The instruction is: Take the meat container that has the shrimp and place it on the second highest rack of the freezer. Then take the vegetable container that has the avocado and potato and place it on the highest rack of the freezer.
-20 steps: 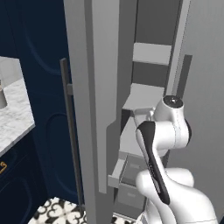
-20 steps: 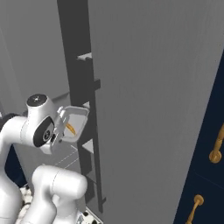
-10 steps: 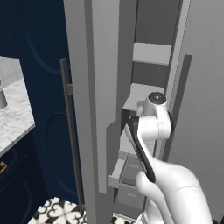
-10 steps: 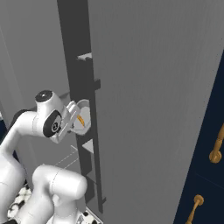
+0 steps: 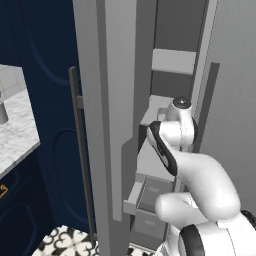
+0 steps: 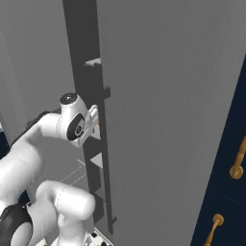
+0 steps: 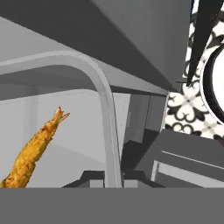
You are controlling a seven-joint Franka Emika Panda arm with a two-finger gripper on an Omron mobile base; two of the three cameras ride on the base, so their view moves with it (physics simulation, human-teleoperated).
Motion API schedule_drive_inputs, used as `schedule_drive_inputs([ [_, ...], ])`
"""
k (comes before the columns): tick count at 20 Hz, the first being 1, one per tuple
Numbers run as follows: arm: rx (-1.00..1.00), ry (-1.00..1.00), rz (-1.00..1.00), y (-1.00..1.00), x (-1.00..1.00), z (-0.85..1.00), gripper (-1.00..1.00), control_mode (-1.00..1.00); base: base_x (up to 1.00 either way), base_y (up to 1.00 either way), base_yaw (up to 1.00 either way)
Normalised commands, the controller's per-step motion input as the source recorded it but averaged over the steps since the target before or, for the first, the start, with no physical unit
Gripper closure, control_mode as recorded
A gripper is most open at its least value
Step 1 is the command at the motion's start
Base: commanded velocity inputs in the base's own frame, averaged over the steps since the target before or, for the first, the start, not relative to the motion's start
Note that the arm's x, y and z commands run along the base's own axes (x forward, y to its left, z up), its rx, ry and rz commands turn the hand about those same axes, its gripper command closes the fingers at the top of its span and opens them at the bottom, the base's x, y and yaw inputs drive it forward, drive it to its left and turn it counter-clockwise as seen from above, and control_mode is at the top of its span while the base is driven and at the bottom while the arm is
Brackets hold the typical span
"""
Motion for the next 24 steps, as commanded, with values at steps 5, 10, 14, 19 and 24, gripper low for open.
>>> schedule_drive_inputs([
  [5, 0.00, 0.00, 0.00, -0.09, 0.65, 0.00, 1.00, -1.00, 0.00, 0.00, 0.00],
  [10, 0.00, 0.00, 0.00, 0.00, 0.79, 0.00, 1.00, -1.00, 0.00, 0.00, 0.00],
  [14, 0.00, 0.00, 0.00, -0.03, 0.75, 0.00, 1.00, -1.00, 0.00, 0.00, 0.00],
  [19, 0.00, 0.00, -0.01, -0.12, 0.66, -0.09, 1.00, -1.00, 0.00, 0.00, 0.00],
  [24, 0.00, 0.00, -0.01, -0.20, 0.69, -0.13, 1.00, -1.00, 0.00, 0.00, 0.00],
])
